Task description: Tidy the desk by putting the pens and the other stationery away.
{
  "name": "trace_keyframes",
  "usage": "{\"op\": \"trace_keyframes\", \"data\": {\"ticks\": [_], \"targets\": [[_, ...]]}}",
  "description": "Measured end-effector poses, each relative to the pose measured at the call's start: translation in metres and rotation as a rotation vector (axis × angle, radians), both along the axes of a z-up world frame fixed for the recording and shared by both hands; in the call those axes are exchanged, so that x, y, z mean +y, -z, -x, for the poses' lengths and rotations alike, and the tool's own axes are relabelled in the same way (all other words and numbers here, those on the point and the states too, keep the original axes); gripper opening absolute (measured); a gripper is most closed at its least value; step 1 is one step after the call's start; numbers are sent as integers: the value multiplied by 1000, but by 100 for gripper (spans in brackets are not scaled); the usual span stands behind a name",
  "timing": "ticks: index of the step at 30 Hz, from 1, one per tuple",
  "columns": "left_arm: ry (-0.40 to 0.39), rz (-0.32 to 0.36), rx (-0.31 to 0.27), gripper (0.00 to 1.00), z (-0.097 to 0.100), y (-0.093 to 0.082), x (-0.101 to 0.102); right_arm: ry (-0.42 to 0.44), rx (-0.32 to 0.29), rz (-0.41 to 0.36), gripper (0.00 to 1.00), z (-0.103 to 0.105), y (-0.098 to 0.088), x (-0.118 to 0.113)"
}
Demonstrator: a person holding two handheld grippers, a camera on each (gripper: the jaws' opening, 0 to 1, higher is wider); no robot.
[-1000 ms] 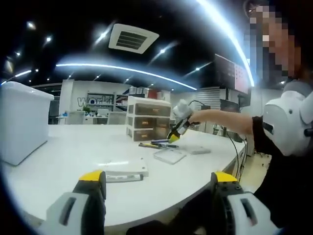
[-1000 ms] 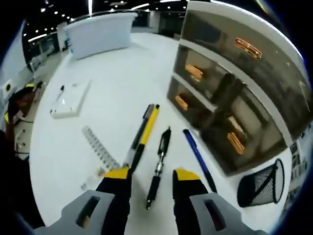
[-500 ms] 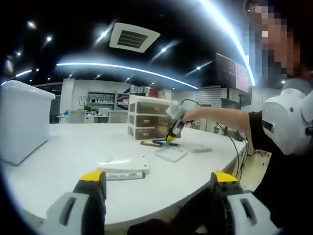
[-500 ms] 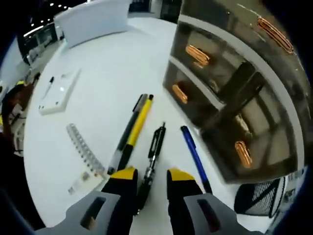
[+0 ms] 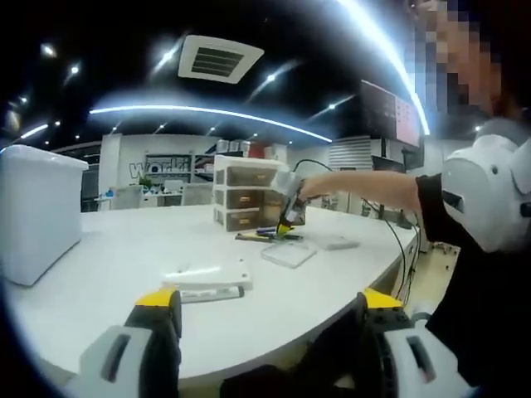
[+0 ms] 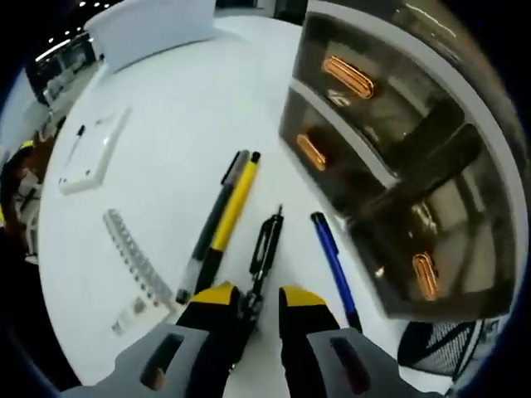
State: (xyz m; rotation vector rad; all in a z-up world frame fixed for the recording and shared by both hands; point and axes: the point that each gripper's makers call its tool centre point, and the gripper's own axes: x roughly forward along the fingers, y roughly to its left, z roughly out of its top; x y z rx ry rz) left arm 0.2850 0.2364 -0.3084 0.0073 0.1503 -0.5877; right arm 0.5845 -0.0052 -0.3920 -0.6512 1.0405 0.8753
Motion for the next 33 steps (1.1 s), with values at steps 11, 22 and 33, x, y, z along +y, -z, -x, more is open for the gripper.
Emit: {"op": "trace_keyframes", "data": {"ticks": [11,22,33], "targets": [[2,7,-7,85,1,-4,0,55,61,-29,7,4,-1,3],[13,9,-15,85,-1,-11,-4,96,19,-91,6,5,-15,-6],[41,11,-26,85,-3,-17,-18,136,-95,-303,5,20,-69,-27]]}}
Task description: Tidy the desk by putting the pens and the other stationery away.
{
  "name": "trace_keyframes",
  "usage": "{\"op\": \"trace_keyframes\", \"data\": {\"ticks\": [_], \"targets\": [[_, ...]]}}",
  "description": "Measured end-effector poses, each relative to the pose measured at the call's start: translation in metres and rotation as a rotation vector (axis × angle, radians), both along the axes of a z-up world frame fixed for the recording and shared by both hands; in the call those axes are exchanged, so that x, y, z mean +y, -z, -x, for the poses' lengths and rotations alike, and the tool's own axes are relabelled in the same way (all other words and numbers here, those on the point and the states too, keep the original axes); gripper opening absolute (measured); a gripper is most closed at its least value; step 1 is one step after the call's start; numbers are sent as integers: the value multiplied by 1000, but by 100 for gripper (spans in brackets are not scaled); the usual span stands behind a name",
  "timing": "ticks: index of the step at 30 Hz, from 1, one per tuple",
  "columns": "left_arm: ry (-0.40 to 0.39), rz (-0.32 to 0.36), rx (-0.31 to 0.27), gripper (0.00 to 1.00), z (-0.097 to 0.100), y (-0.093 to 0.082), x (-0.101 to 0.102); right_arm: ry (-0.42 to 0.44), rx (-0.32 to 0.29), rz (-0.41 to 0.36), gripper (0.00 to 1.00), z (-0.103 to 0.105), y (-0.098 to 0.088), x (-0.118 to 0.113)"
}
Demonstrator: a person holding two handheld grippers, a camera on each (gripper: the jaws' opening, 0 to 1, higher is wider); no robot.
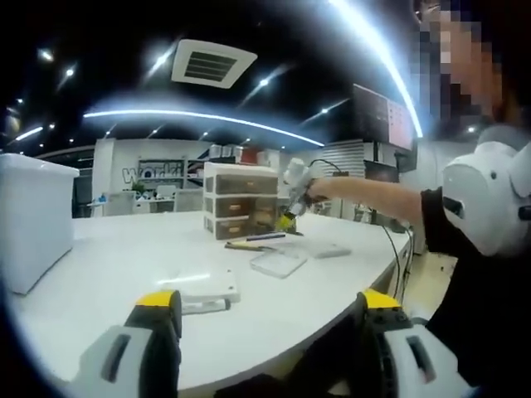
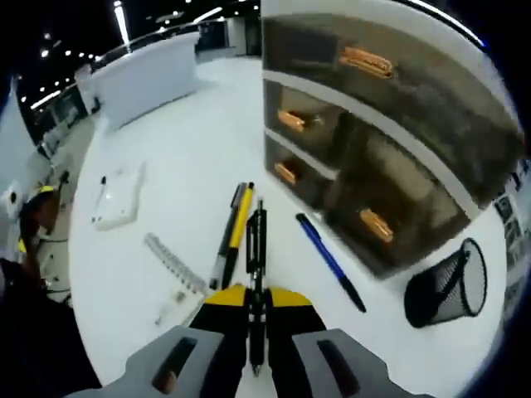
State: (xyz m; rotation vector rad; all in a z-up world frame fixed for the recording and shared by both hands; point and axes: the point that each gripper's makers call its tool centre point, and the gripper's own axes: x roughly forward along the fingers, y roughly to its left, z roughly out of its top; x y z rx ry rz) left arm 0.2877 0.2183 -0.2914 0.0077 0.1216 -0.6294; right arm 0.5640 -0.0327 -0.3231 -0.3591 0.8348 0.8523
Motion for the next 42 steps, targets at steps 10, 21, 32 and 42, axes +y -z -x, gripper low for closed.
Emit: {"op": "trace_keyframes", "data": {"ticks": [10,21,32,42], "targets": [[38,-2,-1,85,-7,-5,-15,62,-127,-181,5,44,-36,-52],[77,-9,-2,85,-11,-10,-33,206,-288,-454,6,92,-64,-110],[79,-5,4,85,-17,-9,-38,380,-515,-638,6,161,-74,-157],[86,0,1,85,-18,-9,-43,431,-667,-767,6,213,-85,-151]]}}
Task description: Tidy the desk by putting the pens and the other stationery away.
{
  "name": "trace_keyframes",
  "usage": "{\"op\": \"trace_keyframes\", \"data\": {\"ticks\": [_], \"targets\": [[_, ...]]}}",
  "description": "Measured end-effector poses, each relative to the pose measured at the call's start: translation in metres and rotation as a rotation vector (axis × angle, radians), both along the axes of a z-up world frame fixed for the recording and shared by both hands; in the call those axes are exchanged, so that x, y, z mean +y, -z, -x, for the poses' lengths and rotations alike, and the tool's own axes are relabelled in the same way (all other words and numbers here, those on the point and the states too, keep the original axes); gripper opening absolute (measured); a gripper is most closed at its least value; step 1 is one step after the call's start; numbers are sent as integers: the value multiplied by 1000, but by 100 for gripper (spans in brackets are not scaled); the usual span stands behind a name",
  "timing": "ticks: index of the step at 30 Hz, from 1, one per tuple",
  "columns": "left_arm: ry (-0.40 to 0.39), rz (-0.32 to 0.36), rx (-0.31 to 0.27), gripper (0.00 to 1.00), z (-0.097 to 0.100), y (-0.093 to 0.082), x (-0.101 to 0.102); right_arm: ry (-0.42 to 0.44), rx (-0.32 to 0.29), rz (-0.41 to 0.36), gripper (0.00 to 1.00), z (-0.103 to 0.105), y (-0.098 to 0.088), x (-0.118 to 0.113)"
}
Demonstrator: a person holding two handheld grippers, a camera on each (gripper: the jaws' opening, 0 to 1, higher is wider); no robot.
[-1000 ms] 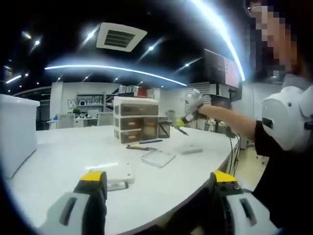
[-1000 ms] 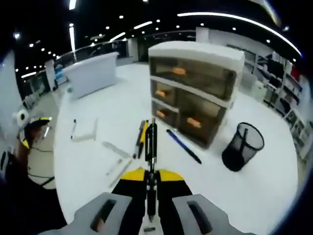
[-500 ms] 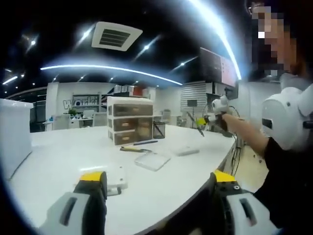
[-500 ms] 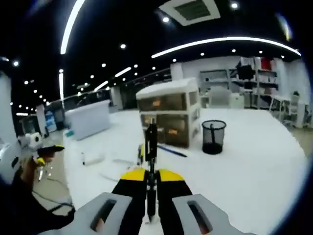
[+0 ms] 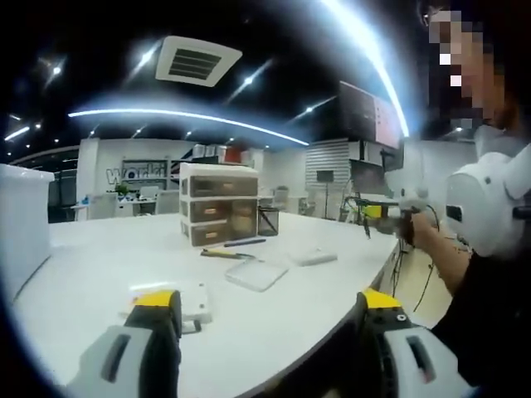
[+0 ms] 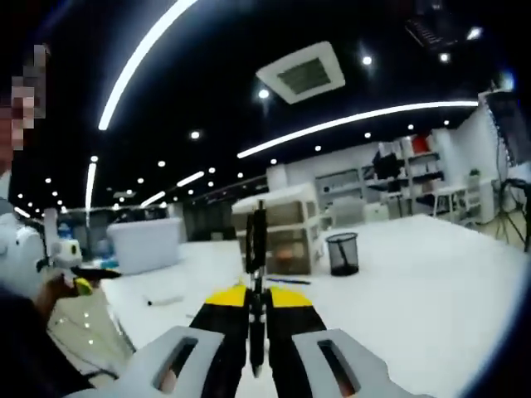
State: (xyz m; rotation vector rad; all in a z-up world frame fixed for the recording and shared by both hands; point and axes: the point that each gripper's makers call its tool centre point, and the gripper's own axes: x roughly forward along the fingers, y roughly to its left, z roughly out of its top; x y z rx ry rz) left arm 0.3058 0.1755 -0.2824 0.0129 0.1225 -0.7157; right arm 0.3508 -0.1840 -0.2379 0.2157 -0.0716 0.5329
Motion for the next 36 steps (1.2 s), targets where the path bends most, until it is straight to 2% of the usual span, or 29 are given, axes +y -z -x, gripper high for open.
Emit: {"op": "trace_keyframes", "data": {"ticks": [6,14,21,27,28,36], "targets": [[7,6,1,85,0,2,-2,-2,-24,-19,6,0,-10,4],[14,15,-12,85,4,-1,-4,-8,-65,-14,6,-24,-31,6],[13,25,-8,85,7,2,-4,-2,-85,21,6,-60,-48,2],[10,30,-5,85,8,3,-2,12,-106,26,6,-100,-66,0],[9,30,-6,85,8,3,-1,20,-109,31,6,-112,-71,-2],[-2,32,-8,85,7,1,5,43,-110,51,6,-166,-90,-1]]}}
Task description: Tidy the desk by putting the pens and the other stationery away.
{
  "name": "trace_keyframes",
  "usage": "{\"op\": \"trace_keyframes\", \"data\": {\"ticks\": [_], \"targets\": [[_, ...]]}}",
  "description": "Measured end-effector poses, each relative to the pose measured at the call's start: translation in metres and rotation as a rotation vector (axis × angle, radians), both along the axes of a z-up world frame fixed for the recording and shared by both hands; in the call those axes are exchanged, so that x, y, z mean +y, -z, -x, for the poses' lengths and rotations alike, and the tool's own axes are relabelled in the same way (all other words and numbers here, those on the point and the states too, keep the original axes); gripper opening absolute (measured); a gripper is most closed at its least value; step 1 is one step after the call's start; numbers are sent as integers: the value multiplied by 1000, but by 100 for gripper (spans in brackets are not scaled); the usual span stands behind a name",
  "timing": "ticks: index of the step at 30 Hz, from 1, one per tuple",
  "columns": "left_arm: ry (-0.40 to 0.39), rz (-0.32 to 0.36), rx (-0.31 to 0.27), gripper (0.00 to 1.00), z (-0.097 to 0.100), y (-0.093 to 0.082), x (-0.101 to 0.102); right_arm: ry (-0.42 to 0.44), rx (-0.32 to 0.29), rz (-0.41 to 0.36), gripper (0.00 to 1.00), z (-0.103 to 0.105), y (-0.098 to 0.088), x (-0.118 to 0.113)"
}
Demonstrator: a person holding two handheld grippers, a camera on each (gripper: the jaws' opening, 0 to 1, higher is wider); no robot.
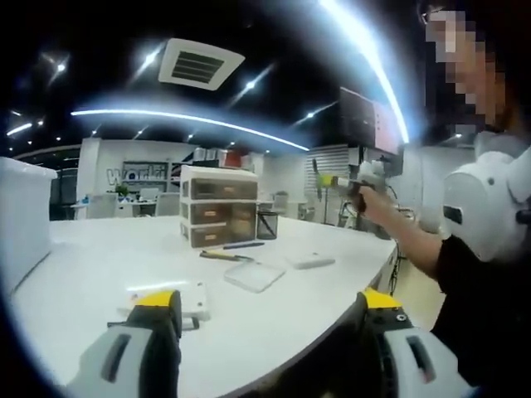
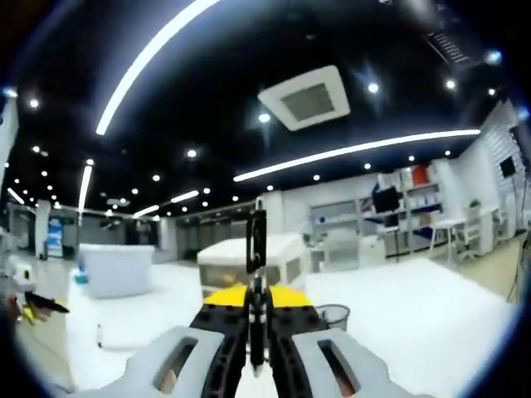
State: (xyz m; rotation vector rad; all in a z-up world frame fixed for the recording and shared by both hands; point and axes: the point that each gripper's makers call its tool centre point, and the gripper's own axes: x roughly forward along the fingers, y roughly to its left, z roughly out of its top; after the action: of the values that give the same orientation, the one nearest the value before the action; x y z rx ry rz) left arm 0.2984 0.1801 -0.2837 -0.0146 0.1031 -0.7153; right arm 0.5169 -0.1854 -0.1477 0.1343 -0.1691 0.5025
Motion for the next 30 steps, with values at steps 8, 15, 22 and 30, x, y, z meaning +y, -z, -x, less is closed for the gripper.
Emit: {"op": "trace_keyframes", "data": {"ticks": [8,15,22,30], "targets": [[-11,10,1,85,1,2,4,48,7,-11,6,-42,-3,1],[-18,10,-6,85,3,-1,7,91,13,-11,6,-75,-4,-4],[-28,19,-8,85,4,-2,10,146,24,33,6,-123,-10,-9],[-43,16,-5,85,6,-1,13,177,37,49,6,-154,-8,-6]]}}
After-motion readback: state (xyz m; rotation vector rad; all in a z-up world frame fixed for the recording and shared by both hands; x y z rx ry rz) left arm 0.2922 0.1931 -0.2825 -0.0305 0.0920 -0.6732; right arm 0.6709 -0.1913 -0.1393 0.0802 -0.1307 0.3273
